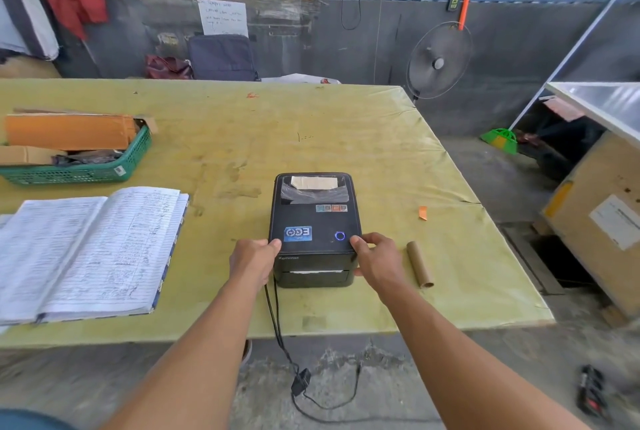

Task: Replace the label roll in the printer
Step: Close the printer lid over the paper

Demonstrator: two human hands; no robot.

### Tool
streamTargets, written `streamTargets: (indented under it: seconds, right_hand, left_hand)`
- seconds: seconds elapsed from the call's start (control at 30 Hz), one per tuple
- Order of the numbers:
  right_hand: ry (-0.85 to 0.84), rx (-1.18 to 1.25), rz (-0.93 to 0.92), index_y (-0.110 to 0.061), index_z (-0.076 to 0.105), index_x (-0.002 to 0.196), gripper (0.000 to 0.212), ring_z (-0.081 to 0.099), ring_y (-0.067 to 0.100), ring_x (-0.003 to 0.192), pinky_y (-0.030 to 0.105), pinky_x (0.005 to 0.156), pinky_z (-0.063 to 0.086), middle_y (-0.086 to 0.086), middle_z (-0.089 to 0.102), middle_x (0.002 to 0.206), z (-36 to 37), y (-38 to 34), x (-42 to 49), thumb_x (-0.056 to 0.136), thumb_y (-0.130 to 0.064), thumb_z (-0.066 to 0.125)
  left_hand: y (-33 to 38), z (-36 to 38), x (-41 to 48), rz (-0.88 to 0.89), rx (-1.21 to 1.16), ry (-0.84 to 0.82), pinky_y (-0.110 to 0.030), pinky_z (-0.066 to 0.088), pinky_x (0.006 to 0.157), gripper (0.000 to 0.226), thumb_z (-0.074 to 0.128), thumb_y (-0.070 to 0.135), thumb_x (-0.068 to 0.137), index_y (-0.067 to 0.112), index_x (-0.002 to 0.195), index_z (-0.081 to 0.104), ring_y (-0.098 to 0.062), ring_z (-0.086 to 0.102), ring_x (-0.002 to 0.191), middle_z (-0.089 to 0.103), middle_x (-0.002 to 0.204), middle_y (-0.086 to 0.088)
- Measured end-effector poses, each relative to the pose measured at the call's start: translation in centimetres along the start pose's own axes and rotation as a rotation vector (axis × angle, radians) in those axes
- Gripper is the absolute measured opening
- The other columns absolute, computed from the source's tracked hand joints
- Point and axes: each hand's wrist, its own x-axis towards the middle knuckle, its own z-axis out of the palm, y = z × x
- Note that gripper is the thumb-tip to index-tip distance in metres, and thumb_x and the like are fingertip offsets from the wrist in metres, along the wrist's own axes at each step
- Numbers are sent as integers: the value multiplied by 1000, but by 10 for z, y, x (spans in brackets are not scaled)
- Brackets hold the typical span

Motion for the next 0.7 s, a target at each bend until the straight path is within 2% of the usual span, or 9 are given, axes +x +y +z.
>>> streamTargets:
  seconds: [0.07,0.1,0.17,0.2,0.3,0.37,0.43,0.53,0.7]
  right_hand:
    - [5,0,8,-15,65,116,34,71,37,91,49,90,55,11,74,102,1,0,0,95,-40,58]
    - [5,0,10,-15,65,116,34,71,37,91,50,90,55,11,74,103,1,-1,0,95,-40,58]
    - [4,-4,6,-15,65,116,34,71,37,91,50,90,55,11,74,102,1,0,1,95,-40,58]
    - [5,-4,6,-15,65,116,33,72,36,89,50,89,55,11,74,100,1,0,1,95,-40,58]
    - [18,7,11,-16,66,115,32,73,33,82,50,87,56,7,74,91,1,1,1,94,-40,58]
    - [19,16,10,-17,65,114,31,74,32,79,50,87,57,5,73,89,2,1,0,94,-39,58]
    - [19,27,13,-16,65,115,31,74,33,79,49,86,57,5,73,89,2,1,-1,95,-39,58]
    - [15,37,26,-16,65,117,31,74,33,77,44,82,58,6,73,90,1,1,-2,96,-38,57]
    - [11,34,49,-19,63,120,31,74,32,77,46,85,57,2,70,84,1,0,-4,97,-40,55]
  left_hand:
    - [2,0,-2,7,-3,6,-36,49,68,14,67,25,90,11,93,68,-26,56,74,62,91,-10]
    - [1,0,-2,7,-11,6,-35,50,69,26,68,26,90,9,110,68,-26,59,76,64,95,-11]
    - [1,1,-4,14,-8,4,-36,52,70,35,67,26,91,8,120,65,-27,61,79,65,98,-10]
    - [0,1,-5,23,1,10,-37,52,71,31,67,27,91,9,117,66,-27,61,79,63,96,-10]
    - [1,1,-6,32,13,24,-40,54,76,12,65,27,91,17,85,64,-28,62,82,61,94,-8]
    - [0,1,-4,34,27,32,-43,56,82,9,66,26,91,19,86,66,-29,65,88,63,97,-9]
    - [0,2,-4,36,32,35,-43,55,83,10,66,27,91,18,88,68,-28,65,88,64,99,-10]
    - [-1,1,-1,44,59,65,-43,57,78,35,65,26,91,24,60,49,-26,59,78,60,89,-8]
    - [0,1,-2,40,64,71,-38,53,70,40,65,26,91,24,58,42,-25,56,74,58,86,-8]
